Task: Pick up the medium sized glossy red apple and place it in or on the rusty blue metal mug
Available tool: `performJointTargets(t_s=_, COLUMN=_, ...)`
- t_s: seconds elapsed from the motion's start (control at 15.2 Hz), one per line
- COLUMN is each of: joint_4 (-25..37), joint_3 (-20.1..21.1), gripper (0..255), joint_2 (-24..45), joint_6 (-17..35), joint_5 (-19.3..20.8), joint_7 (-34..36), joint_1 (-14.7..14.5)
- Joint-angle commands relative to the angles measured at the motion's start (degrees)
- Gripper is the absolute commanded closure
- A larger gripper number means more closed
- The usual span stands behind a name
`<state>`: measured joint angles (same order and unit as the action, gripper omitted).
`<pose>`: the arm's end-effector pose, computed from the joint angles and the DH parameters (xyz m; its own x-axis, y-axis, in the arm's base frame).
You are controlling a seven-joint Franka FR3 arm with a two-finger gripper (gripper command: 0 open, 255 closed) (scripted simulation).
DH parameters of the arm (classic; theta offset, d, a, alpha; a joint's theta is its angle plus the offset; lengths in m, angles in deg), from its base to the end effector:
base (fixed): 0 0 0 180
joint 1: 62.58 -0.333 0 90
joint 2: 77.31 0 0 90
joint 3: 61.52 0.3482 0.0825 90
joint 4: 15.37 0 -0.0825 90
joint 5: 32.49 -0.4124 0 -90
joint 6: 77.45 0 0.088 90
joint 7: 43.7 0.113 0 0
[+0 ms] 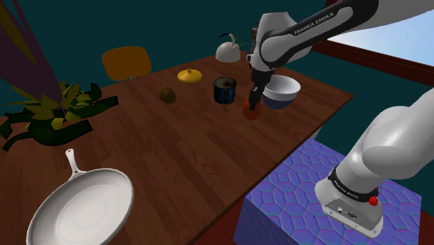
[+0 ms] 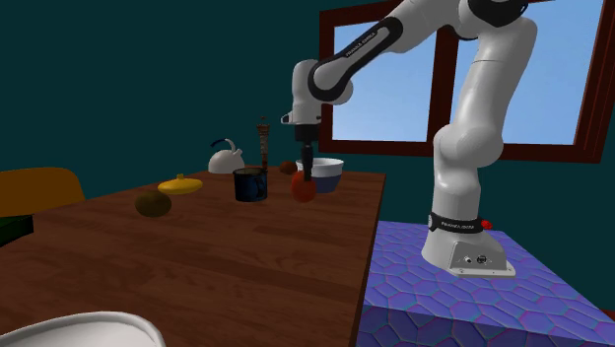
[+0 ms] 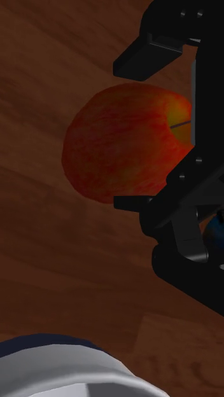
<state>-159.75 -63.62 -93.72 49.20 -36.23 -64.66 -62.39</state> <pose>0.4418 -0.0151 0.3866 0.9588 0.2839 -0.0009 0.2833 -0.9567 -0.0665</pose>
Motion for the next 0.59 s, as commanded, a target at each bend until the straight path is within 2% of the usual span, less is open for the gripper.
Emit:
performJointTargets(t_s=0.0, joint_4=0.92, joint_3=-0.03, gripper=255, joint_2=-0.71, joint_6=-1.65, joint_5=0.13, joint_7=0.08, joint_1=0.07)
performJointTargets(t_s=0.53, joint_4=4.78, joint_3=0.04, gripper=255, joint_2=-3.61, joint_6=-8.4, joint_5=0.47, joint_7=0.6, joint_1=0.17)
